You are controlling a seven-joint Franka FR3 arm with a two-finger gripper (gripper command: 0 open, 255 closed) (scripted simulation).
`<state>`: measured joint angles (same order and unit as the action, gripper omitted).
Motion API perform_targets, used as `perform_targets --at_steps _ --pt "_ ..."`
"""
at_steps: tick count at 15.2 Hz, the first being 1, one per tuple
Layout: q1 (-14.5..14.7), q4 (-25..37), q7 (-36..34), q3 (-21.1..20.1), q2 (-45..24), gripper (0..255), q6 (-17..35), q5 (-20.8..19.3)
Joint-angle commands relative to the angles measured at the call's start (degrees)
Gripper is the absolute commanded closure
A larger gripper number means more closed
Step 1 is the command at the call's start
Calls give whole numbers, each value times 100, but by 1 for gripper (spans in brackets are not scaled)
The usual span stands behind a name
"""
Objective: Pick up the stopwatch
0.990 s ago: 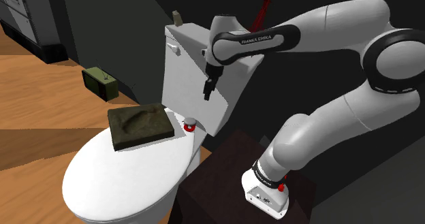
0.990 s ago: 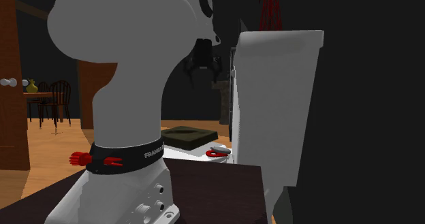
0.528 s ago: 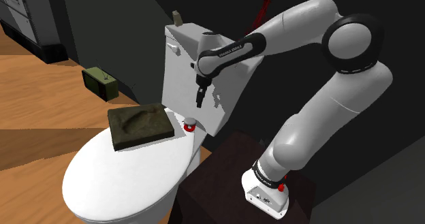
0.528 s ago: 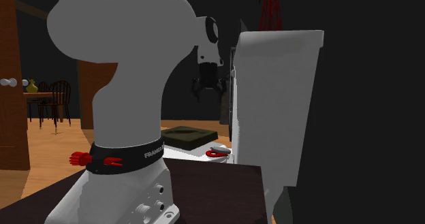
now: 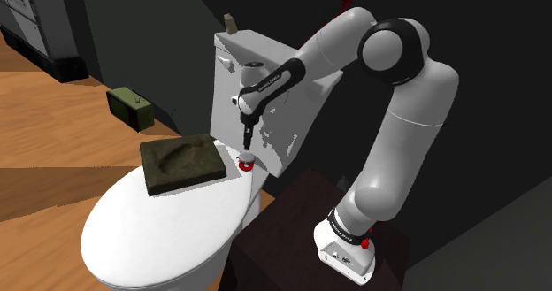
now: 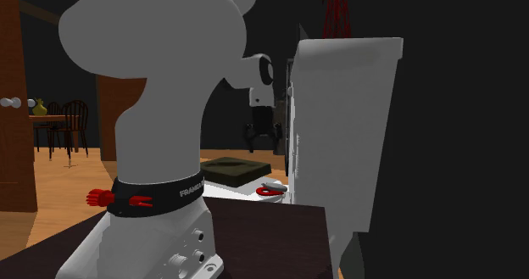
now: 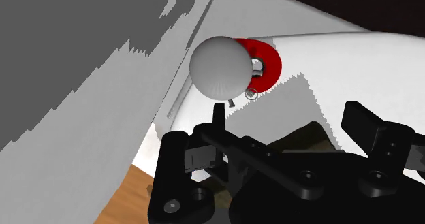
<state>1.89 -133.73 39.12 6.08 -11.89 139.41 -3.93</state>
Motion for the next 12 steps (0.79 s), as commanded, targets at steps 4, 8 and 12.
perform_targets --at_steps 4,8,12 --pt "-83 748 514 -118 -1239 0 437 15" --pt "-124 1243 746 -199 -1977 0 649 -28" --pt "-131 1327 733 -206 -2269 0 857 -24"
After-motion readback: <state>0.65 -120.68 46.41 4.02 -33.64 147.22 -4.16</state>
